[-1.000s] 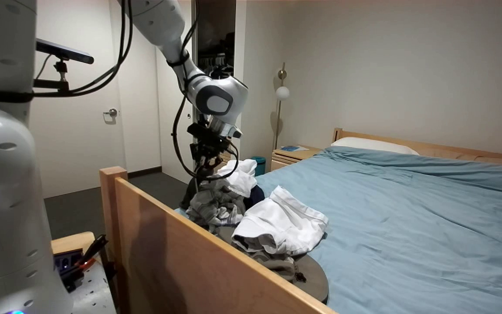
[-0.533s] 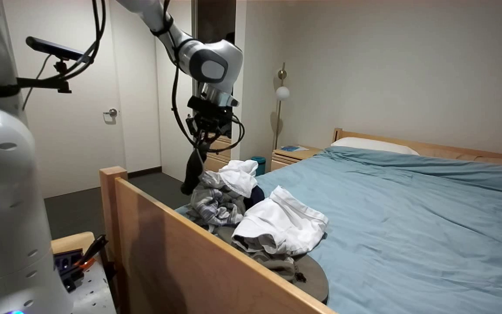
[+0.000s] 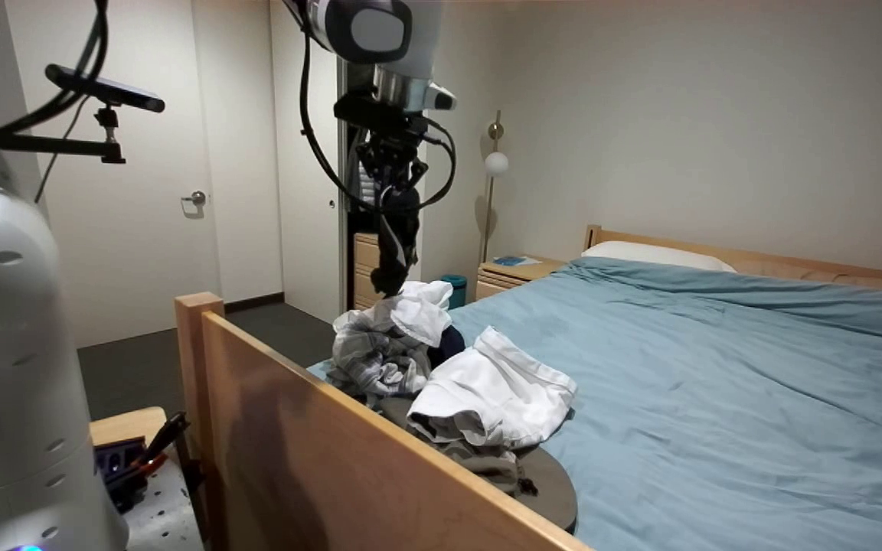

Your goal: Move the black cap to the right

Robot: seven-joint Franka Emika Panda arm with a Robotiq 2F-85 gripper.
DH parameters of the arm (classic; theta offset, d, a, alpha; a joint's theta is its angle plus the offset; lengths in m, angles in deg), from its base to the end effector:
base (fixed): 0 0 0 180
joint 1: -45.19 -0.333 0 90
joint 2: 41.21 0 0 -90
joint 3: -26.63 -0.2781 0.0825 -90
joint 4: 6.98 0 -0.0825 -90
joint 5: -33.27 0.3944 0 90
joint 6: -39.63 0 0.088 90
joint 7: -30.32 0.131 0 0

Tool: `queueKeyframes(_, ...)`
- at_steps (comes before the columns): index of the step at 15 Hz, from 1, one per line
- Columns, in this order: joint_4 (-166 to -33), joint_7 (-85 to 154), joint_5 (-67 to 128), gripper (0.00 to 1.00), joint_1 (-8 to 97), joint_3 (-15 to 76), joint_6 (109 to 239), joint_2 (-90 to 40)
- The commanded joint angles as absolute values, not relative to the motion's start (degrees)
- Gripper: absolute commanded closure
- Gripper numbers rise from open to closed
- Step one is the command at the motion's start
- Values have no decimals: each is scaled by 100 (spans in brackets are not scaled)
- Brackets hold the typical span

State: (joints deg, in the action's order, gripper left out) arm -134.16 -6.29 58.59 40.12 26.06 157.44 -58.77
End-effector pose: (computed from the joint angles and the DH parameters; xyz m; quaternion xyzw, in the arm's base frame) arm 0.4966 0.0813 0.4578 -0.9399 -0.2685 -0.1205 0.1733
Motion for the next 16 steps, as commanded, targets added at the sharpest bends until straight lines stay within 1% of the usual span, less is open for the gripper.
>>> queueKeyframes(1, -13555, -22, 5881, 93, 4204, 3009, 15747, -6243)
queueKeyframes(4, -13654, 537, 5677, 93, 4377, 3174, 16202, -6253)
queueKeyframes(5, -13485, 146, 5802, 92, 4206, 3277, 15870, -6166)
queueKeyframes(13, -13567, 409, 5744, 93, 4276, 3286, 16096, -6165)
queueKeyframes(16, -13486, -131, 6481, 93, 4142, 3700, 15712, -6157)
